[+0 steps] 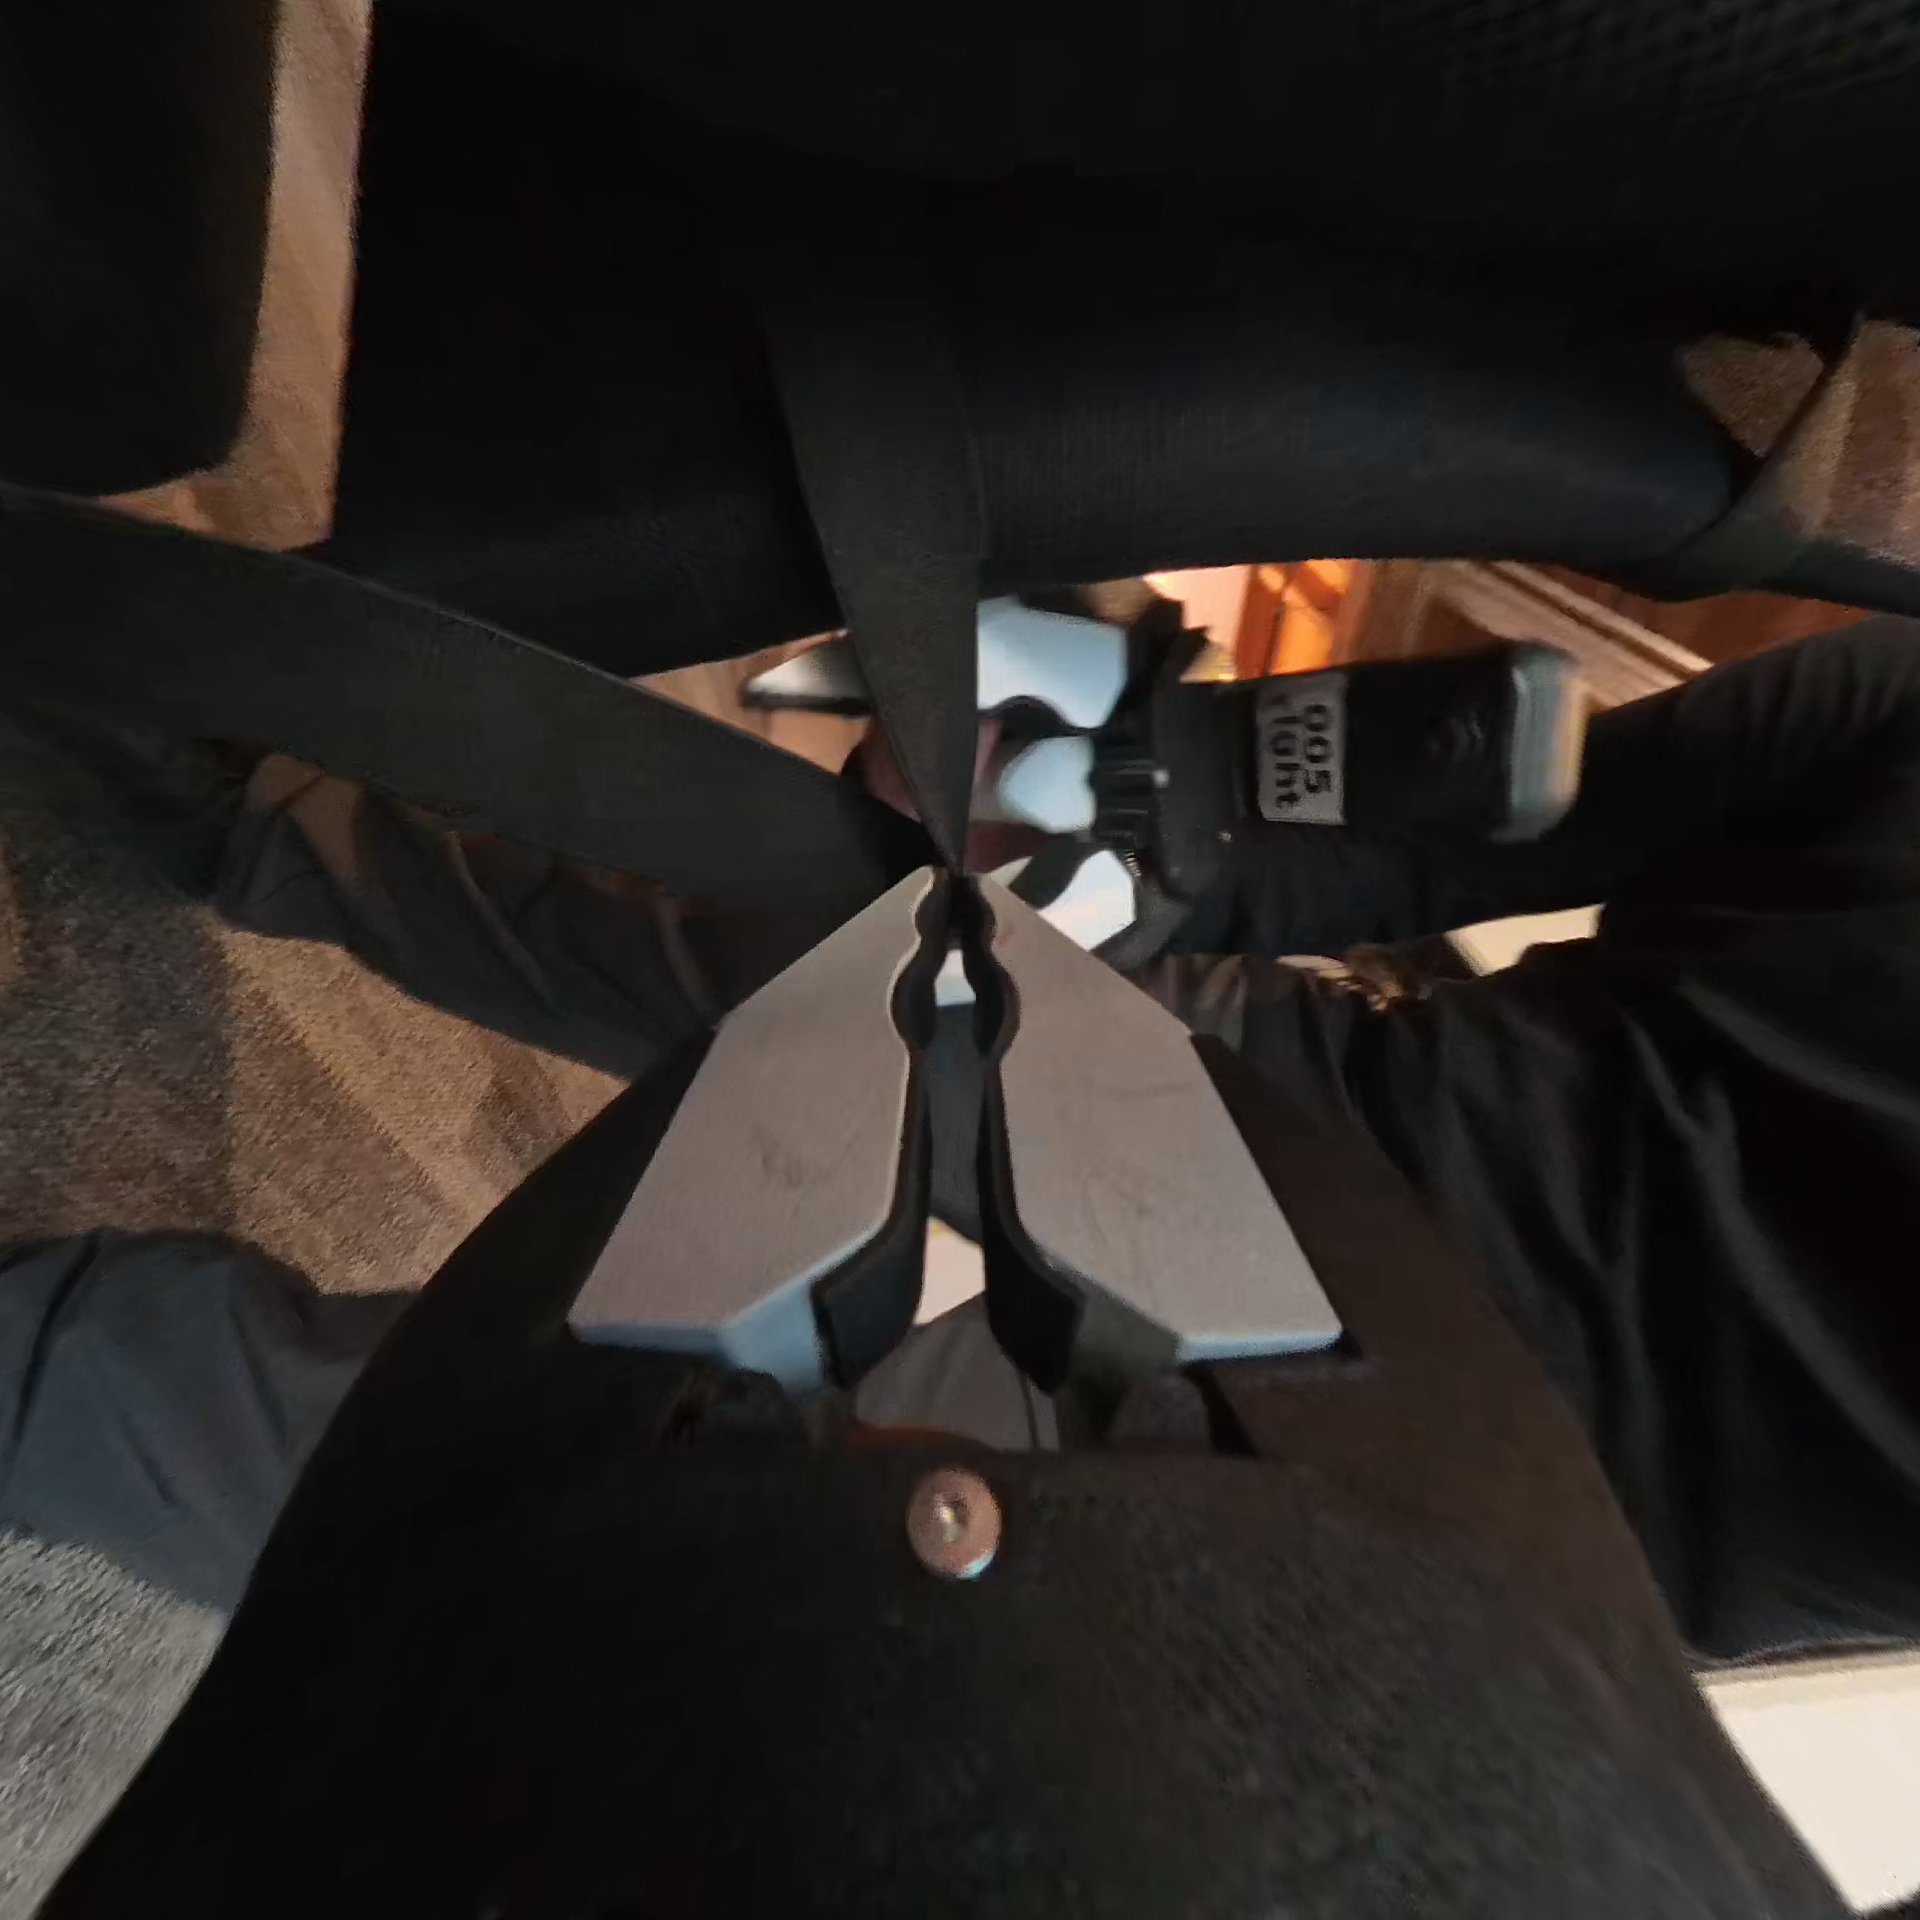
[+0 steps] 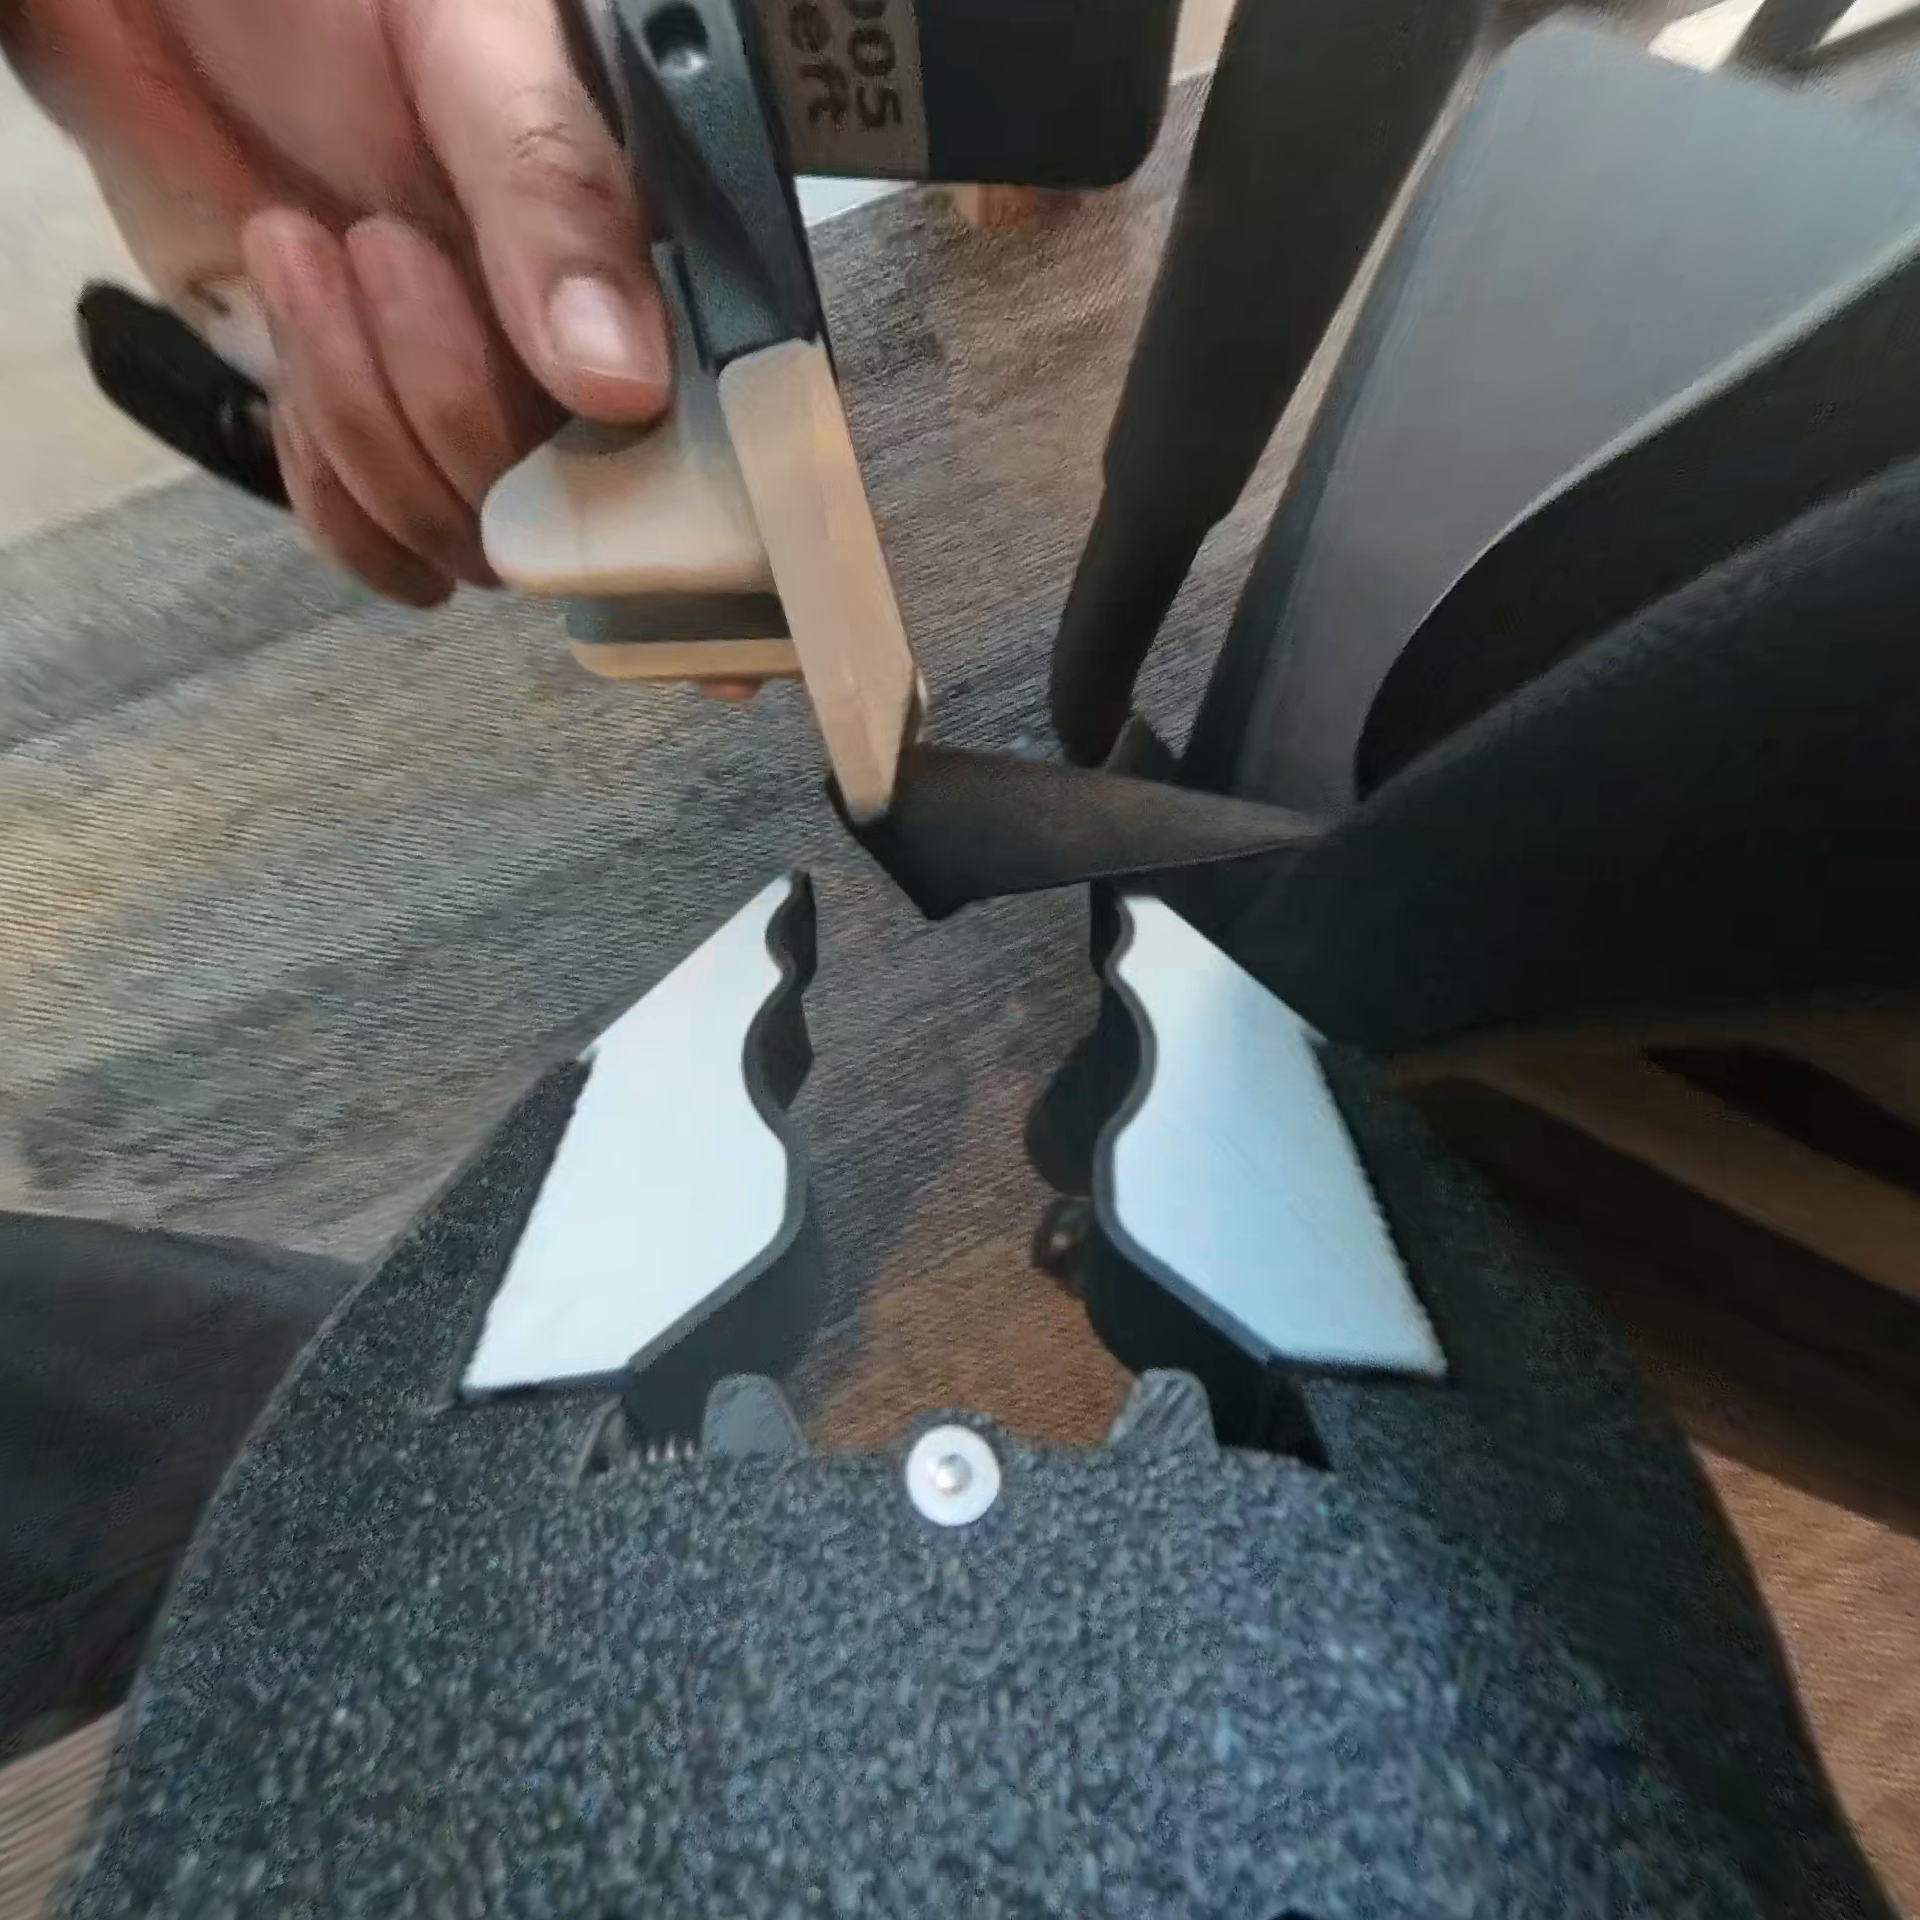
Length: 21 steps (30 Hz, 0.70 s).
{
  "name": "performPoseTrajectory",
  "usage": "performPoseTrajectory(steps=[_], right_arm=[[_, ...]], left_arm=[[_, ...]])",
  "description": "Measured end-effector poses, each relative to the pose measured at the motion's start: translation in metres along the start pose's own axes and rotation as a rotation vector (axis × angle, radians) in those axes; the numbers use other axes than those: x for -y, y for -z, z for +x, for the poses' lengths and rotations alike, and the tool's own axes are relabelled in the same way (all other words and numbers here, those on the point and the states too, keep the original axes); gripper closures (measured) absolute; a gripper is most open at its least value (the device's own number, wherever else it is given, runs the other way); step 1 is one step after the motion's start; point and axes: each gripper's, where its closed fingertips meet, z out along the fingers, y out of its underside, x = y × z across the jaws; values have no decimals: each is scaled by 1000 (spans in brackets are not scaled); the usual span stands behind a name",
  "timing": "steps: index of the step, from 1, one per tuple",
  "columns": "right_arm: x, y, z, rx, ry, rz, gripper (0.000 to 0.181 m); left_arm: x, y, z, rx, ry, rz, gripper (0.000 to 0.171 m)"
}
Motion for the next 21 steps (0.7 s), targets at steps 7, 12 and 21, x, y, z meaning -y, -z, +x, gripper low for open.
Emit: performPoseTrajectory(steps=[7,12,21], right_arm=[[29,6,-6,101,-133,82,144],[21,10,-10,144,-100,41,173],[14,20,-8,139,-82,-41,181]], left_arm=[[3,5,6,53,-23,-27,171],[5,4,-1,185,-155,18,171],[-1,41,-12,695,-630,73,151]])
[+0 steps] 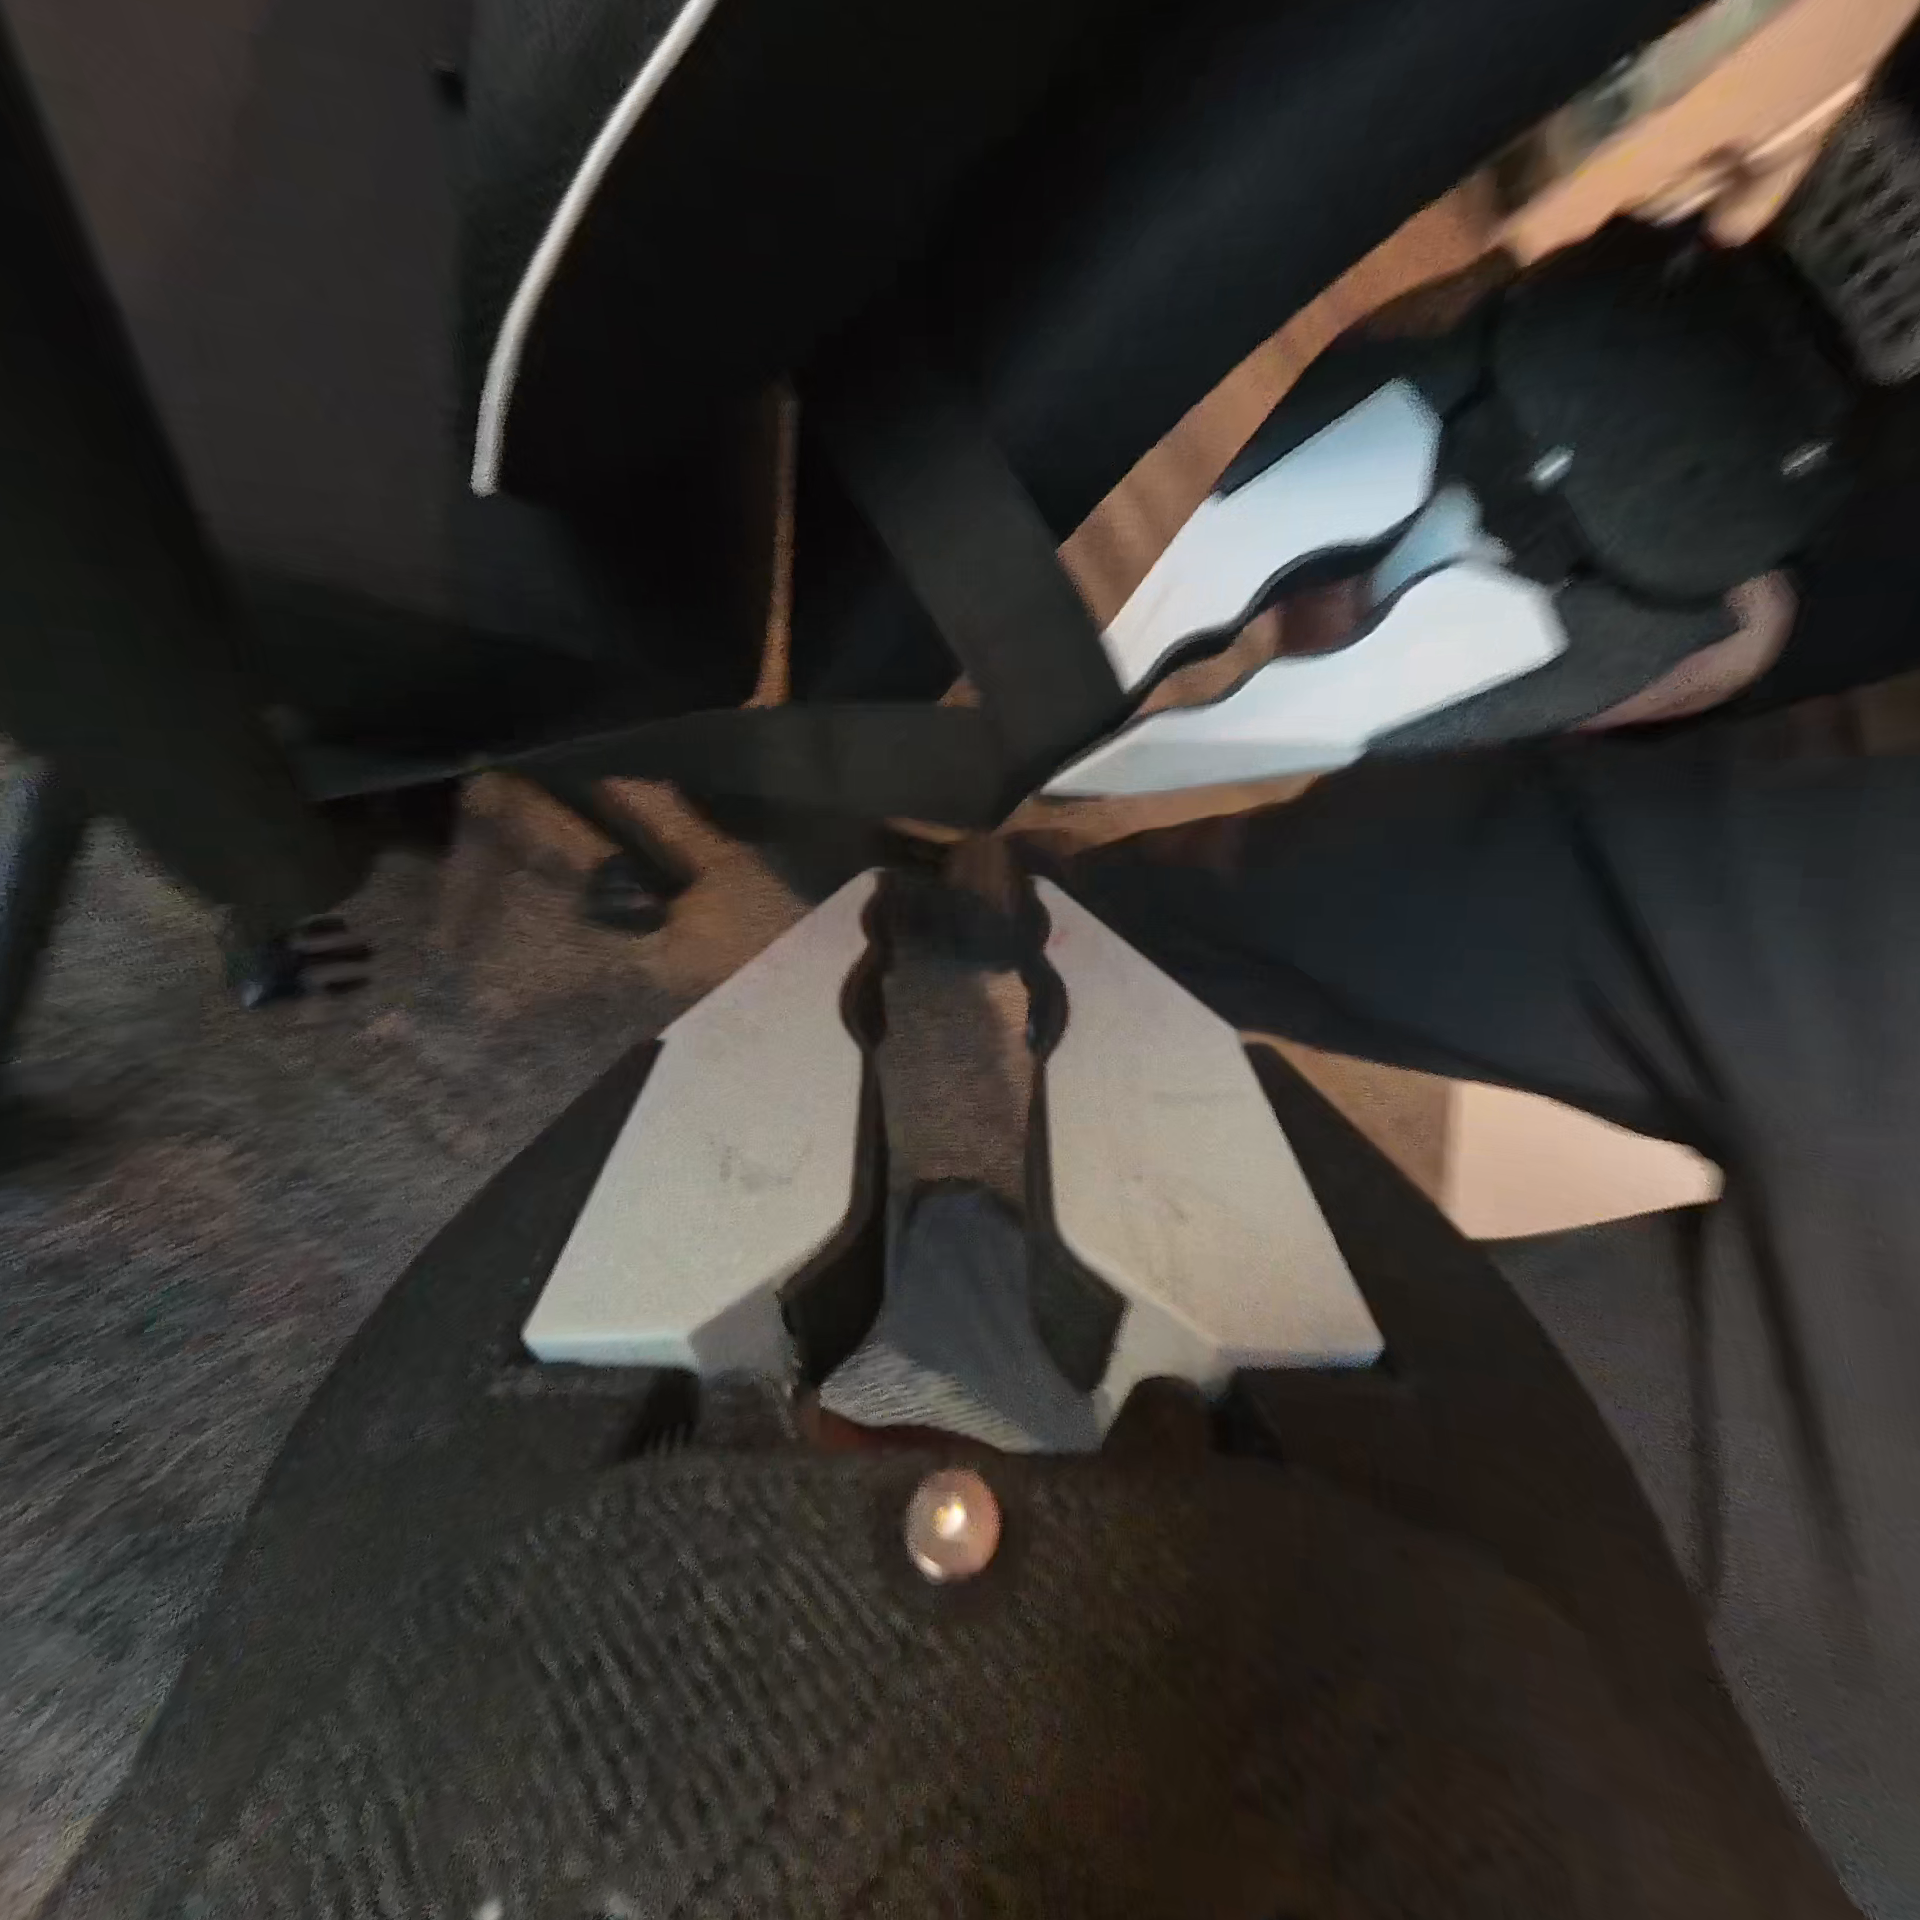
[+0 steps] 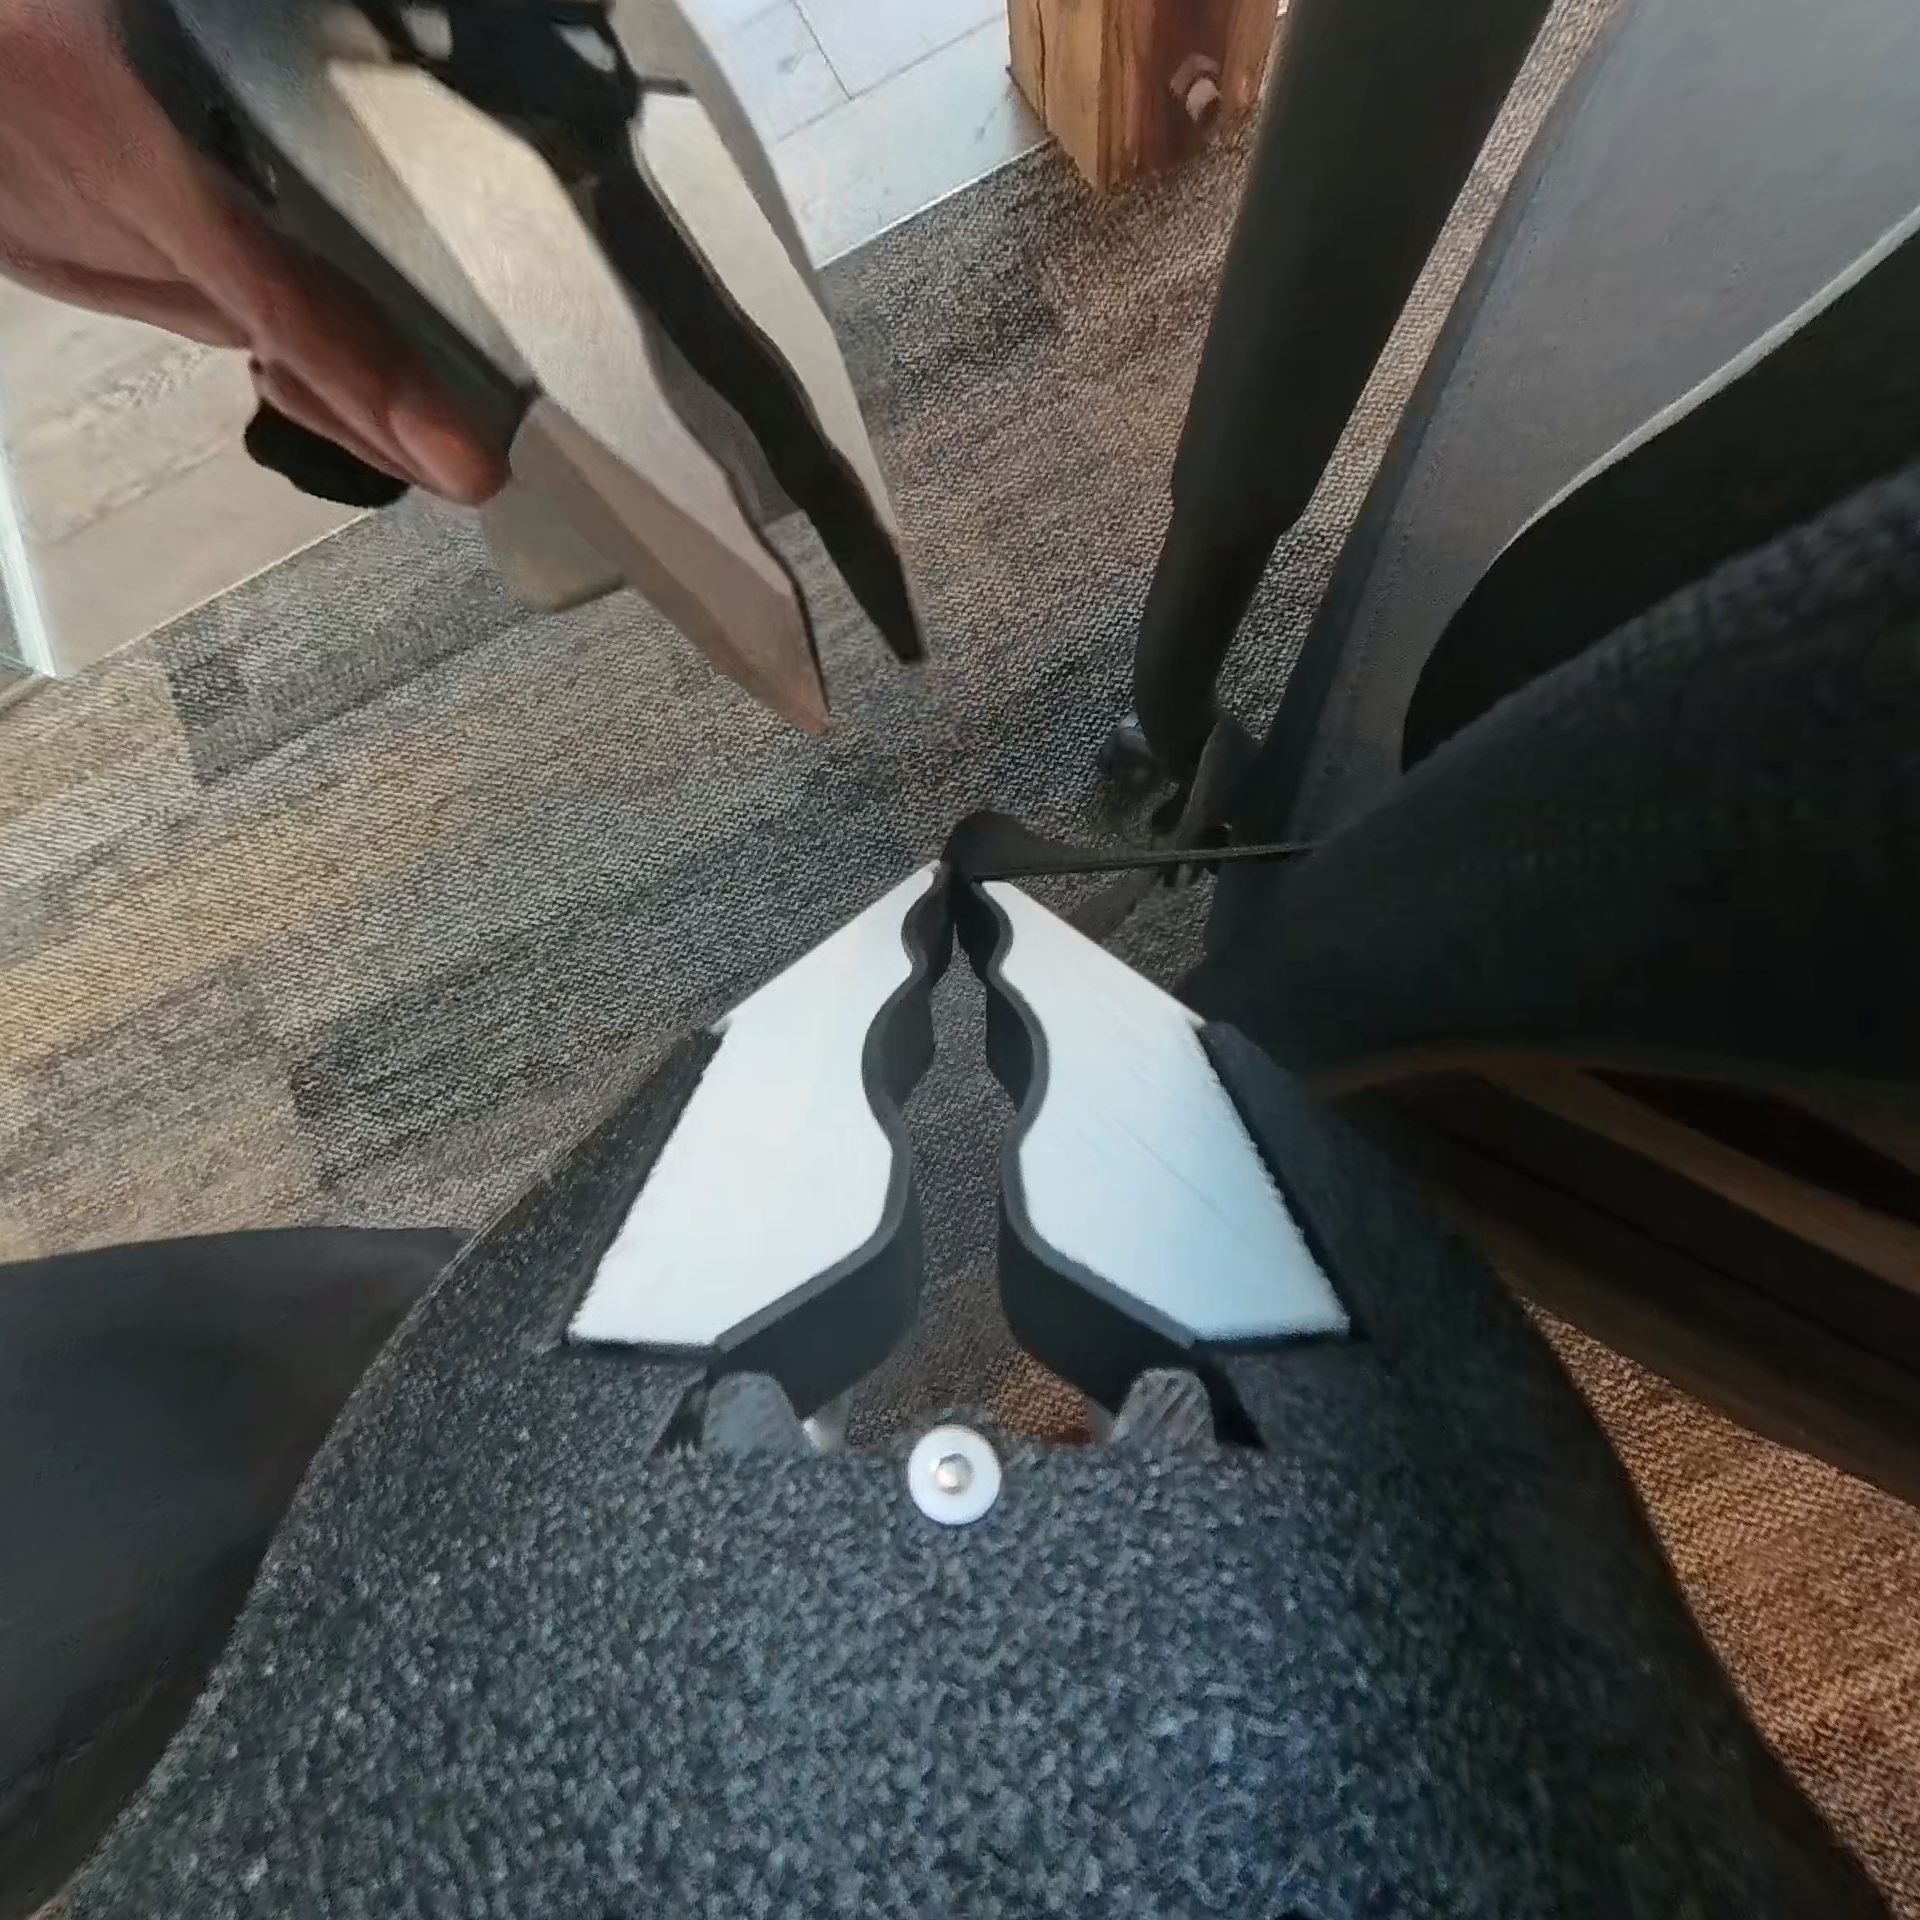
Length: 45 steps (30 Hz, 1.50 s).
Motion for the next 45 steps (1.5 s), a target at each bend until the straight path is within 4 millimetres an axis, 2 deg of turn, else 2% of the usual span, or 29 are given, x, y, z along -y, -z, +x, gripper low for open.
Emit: performPoseTrajectory(steps=[2,3,5,8,12,14,18,21,22,23,24,26,28,29,30,32,34,36,37,39,40,43,45], right_arm=[[1,1,-2,15,3,1,181],[1,2,-3,21,5,3,181],[2,2,-5,32,7,4,181],[4,4,-7,42,4,8,181],[11,6,-9,28,-25,24,181],[14,6,-9,20,-36,32,181],[14,6,-8,7,-50,34,181],[14,6,-7,3,-43,35,181],[13,6,-7,4,-36,32,181],[12,7,-6,6,-26,28,181],[12,7,-5,5,-14,26,181],[10,8,0,-10,19,22,181],[12,9,3,-21,49,31,177],[14,10,3,-14,66,41,174],[16,11,2,-3,83,47,170],[21,16,-9,69,123,52,168],[22,26,-22,156,157,43,153],[13,38,-39,281,190,14,145],[4,44,-45,339,194,-13,143],[-15,54,-50,409,183,-67,137],[-22,60,-52,444,171,-85,137],[-36,82,-61,543,68,-113,133],[-43,97,-68,625,-49,-137,129]], left_arm=[[-16,1,-16,186,-121,-51,132],[-20,-2,-18,244,-196,-61,132],[-21,-12,-27,380,-331,-71,127],[-16,-31,-53,599,-489,-57,108],[-22,-71,-72,622,-531,-39,101],[-16,-85,-79,659,-546,-4,100],[9,-88,-82,758,-470,171,97],[15,-96,-74,728,-472,257,104],[18,-98,-72,719,-493,282,114],[22,-99,-72,726,-512,310,130],[25,-99,-74,737,-518,332,154],[23,-107,-72,675,-416,354,167],[8,-117,-56,528,-176,380,171],[-1,-115,-46,474,-67,409,171],[-10,-113,-28,369,18,437,171],[-30,-109,18,159,94,431,171],[-53,-106,73,-126,188,362,171],[-64,-86,128,-483,337,330,171],[-63,-75,142,-589,404,343,171],[-49,-55,152,-673,456,444,171],[-44,-51,154,-663,444,463,171],[-43,-54,160,-629,429,421,171],[-47,-63,153,-562,471,409,171]])
